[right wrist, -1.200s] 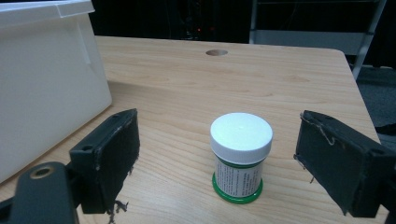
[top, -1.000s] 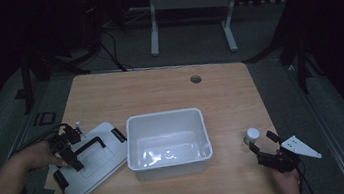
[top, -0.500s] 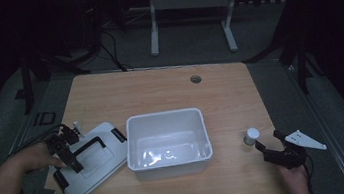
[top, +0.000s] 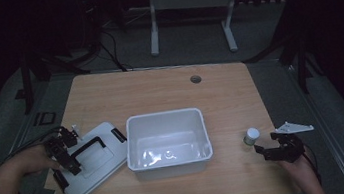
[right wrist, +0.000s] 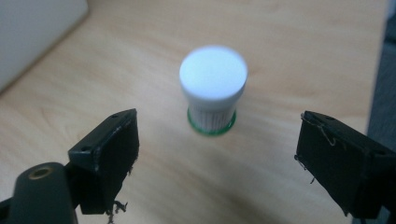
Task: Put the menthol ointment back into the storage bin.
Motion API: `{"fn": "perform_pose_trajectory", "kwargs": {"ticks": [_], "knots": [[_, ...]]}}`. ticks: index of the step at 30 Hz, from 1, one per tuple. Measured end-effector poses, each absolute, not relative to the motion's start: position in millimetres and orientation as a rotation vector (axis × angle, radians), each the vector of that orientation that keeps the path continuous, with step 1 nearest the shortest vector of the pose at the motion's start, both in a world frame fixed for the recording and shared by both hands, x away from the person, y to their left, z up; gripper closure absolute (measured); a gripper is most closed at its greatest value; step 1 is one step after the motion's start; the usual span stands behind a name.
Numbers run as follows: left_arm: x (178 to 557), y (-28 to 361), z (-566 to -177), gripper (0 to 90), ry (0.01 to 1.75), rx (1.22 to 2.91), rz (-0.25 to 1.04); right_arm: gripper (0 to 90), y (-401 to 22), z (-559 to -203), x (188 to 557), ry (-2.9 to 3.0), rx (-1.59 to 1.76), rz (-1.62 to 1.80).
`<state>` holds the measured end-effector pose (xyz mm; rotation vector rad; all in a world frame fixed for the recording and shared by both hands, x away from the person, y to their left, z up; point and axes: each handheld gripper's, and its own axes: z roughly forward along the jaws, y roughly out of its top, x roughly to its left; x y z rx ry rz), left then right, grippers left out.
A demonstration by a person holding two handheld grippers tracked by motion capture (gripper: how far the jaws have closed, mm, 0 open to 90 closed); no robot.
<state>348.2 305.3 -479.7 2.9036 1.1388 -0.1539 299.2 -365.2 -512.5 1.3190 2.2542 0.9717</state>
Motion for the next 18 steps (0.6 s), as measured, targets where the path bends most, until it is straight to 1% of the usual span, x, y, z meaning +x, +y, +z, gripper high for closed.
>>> {"fn": "perform_pose_trajectory", "kwargs": {"ticks": [9, 18], "knots": [[345, 306, -479, 15.1, 1.132, 2.916, -0.151, 13.5, -359, -518, 314, 2.372, 1.391, 0.783], [344, 305, -477, 15.2, 1.136, 2.917, -0.153, 14.3, -353, -511, 329, 2.470, 1.428, 0.603]]}}
